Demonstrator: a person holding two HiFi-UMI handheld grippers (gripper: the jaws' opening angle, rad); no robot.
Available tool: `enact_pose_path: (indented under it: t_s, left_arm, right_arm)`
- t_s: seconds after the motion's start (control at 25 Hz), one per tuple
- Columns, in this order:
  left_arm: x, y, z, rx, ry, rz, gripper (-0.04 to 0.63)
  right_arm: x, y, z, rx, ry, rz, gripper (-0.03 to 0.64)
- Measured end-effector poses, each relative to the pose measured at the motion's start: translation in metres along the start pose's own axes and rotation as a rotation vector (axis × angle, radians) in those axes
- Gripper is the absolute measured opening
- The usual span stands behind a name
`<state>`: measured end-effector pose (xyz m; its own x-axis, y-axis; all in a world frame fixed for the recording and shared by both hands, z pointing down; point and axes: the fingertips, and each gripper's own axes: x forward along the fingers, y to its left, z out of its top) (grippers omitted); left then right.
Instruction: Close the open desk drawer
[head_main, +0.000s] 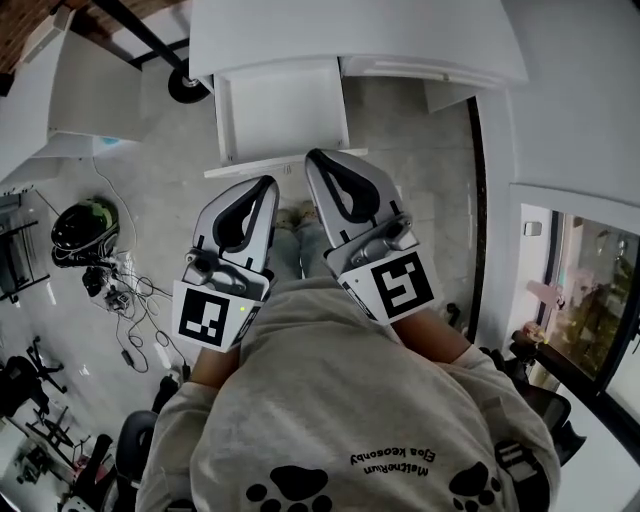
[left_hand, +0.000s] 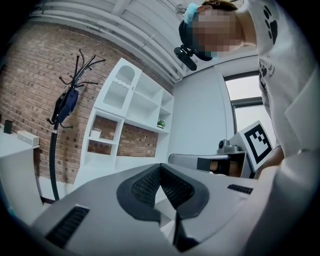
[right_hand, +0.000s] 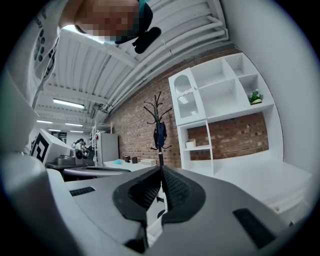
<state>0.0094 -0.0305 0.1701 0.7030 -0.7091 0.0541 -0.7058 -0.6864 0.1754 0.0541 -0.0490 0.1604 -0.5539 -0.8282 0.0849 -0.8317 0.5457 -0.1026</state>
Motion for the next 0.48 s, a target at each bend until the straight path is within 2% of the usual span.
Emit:
enact_pose_path:
  t_s: [0.08, 0.2, 0.48]
  left_arm:
    - [0.003, 0.007, -0.011, 0.011, 0.021, -0.014, 0.018]
    - [0.006, 0.016, -0.024, -0.015, 0.026, -0.021, 0.018]
    - [0.004, 0.03, -0.059, -0.036, 0.046, 0.004, 0.018]
  right_arm:
    - [0.008, -0.004, -0.01, -0.011, 0.013, -0.004, 0.032]
    - [0.015, -0.008, -0.028, -0.02, 0.036, -0.009, 0.032]
    - [0.025, -0.005, -0.068, -0.04, 0.071, 0.036, 0.032]
